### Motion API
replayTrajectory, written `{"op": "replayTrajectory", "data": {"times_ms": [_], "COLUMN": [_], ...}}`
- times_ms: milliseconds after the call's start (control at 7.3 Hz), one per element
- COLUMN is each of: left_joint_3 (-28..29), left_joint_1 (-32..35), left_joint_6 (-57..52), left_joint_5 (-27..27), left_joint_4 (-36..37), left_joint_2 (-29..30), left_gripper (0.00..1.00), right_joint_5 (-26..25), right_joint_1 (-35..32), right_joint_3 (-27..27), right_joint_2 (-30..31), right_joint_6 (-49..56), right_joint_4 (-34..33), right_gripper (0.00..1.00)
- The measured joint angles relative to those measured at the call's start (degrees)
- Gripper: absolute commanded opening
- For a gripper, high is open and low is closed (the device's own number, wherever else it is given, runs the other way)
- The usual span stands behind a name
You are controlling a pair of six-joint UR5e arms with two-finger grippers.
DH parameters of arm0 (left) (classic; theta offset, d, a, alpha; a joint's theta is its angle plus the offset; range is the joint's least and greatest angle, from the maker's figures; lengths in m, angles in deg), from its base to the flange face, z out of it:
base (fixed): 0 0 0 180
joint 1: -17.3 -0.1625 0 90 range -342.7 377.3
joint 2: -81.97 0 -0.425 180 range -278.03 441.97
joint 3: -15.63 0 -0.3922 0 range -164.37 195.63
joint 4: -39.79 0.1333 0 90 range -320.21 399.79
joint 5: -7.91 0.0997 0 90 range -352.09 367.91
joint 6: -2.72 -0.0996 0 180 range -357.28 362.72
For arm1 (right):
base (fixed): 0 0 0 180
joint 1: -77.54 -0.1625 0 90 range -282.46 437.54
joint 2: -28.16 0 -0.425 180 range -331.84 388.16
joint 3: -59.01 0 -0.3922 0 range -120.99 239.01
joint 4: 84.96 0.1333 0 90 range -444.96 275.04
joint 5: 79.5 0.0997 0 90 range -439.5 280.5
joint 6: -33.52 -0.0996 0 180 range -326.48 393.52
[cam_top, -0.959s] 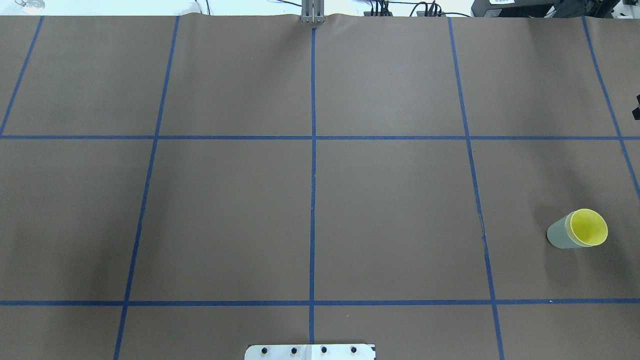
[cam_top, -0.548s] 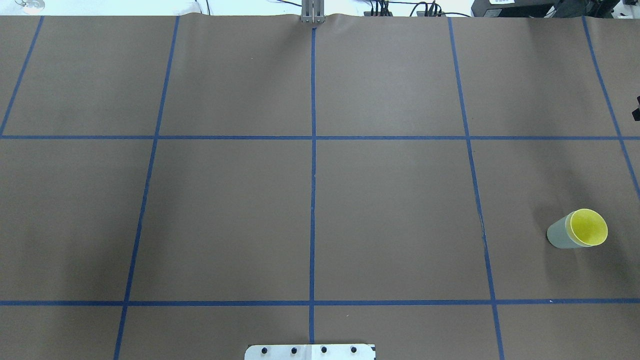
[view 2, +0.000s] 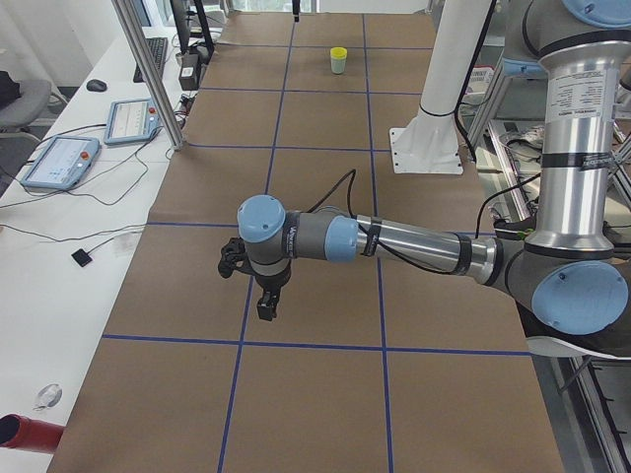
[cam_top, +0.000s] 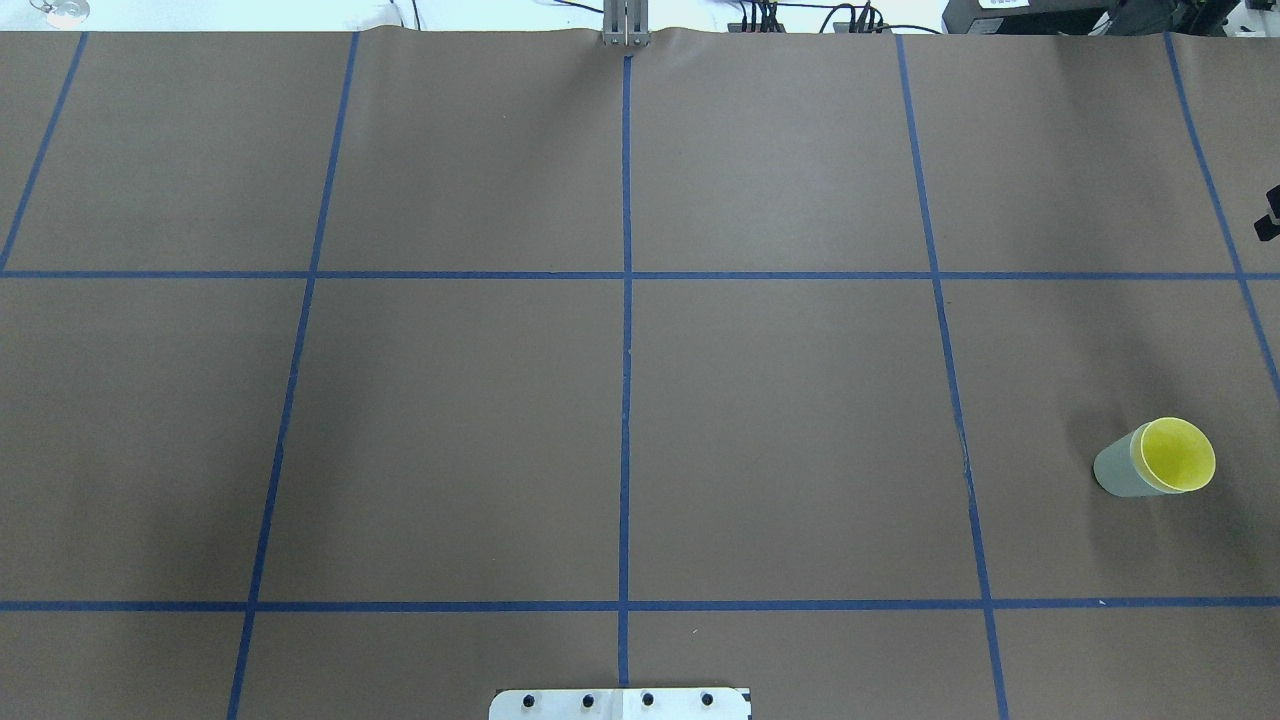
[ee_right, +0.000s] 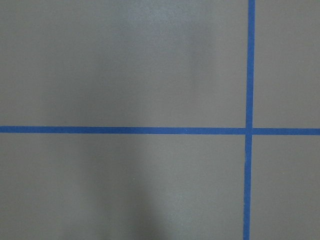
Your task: Transfer and stack yellow cup on green cup
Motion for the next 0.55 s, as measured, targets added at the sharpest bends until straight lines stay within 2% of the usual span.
{"op": "replayTrajectory", "data": {"times_ms": [548], "left_joint_3": [-0.5], "left_joint_1": [0.0], "left_joint_6": [0.0], "left_joint_5": [0.0], "left_joint_4": [-0.1], "left_joint_2": [-0.8], "left_gripper": [1.0], "right_joint_5": [1.7], "right_joint_1": [0.5], "right_joint_3": [0.2], "right_joint_2": [-0.5], "right_joint_6": [-0.1], "right_joint_4": [0.0], "right_gripper": [1.0]}}
